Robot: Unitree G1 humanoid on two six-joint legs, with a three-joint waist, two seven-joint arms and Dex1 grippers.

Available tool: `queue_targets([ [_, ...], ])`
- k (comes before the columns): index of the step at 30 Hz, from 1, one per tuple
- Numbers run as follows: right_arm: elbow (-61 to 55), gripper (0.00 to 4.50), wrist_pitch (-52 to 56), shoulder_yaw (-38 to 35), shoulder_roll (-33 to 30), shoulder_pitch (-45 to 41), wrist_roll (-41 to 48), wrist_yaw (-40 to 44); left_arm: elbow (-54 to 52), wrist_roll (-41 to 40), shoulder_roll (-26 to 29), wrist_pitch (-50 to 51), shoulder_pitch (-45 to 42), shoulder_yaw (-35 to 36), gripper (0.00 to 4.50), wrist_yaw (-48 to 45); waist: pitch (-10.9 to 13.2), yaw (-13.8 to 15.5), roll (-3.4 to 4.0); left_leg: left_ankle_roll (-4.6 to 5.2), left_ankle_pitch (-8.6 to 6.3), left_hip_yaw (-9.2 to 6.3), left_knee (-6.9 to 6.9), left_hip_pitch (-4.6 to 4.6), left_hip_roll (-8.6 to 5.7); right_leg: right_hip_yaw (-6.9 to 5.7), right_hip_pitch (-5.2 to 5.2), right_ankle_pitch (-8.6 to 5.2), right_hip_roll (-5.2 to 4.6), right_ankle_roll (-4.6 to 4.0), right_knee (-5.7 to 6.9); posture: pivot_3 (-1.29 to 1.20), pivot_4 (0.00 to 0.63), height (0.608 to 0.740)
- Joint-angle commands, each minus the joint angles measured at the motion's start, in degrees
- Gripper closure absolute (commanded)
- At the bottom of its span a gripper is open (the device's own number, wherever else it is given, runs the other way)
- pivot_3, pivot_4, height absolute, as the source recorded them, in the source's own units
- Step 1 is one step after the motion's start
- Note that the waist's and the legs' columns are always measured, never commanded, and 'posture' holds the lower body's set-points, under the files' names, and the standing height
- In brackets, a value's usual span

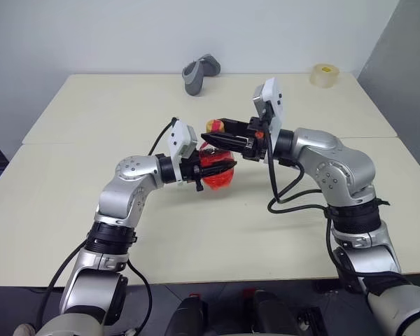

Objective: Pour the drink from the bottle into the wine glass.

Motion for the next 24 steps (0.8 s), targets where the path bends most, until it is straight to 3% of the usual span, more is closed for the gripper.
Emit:
queue_targets([
  [1, -1.3, 2.02, -1.9, -2.3, 0.7, -2.5, 1.4, 0.0, -2.7, -0.8, -0.2, -1.5, -1.1, 0.5, 3.23, -0.4, 0.0, 0.0, 0.0, 0.0, 0.0, 0.0, 0.0, 0.0, 0.0, 0.0, 0.0, 0.0, 0.0, 0.0, 0.0, 0.0, 0.15, 0.74],
  [7, -1.8, 0.0, -1.9, -2.5, 0.7, -2.3, 1.2, -0.9, -1.7, -0.5, -0.7, -2.0, -1.8, 0.4, 3.24, -0.6, 0.0, 0.0, 0.0, 0.0, 0.0, -0.01, 0.0, 0.0, 0.0, 0.0, 0.0, 0.0, 0.0, 0.0, 0.0, 0.0, 0.15, 0.74],
  [14, -1.4, 0.0, -1.7, -2.8, 0.5, -2.3, 1.5, -1.0, -0.7, -0.2, -0.8, -2.7, -2.4, 0.3, 3.24, -1.0, 0.0, 0.0, 0.0, 0.0, 0.0, 0.0, 0.0, 0.0, 0.0, 0.0, 0.0, 0.0, 0.0, 0.0, 0.0, 0.0, 0.15, 0.74],
  [17, -1.0, 0.56, -1.6, -3.0, 0.7, -2.1, 1.8, -0.9, -0.8, -0.1, -0.8, -2.8, -2.5, 0.3, 3.24, -1.0, 0.0, 0.0, 0.0, 0.0, 0.0, 0.0, 0.0, 0.0, 0.0, 0.0, 0.0, 0.0, 0.0, 0.0, 0.0, 0.0, 0.15, 0.74],
  [24, -0.5, 3.05, -1.1, -3.6, 1.2, -2.6, 2.9, -0.9, -1.2, -0.1, -0.3, -3.0, -1.8, 0.3, 3.24, -1.2, 0.0, 0.0, 0.0, 0.0, 0.0, -0.01, 0.0, 0.0, 0.0, 0.0, 0.0, 0.0, 0.0, 0.0, 0.0, 0.0, 0.15, 0.74],
])
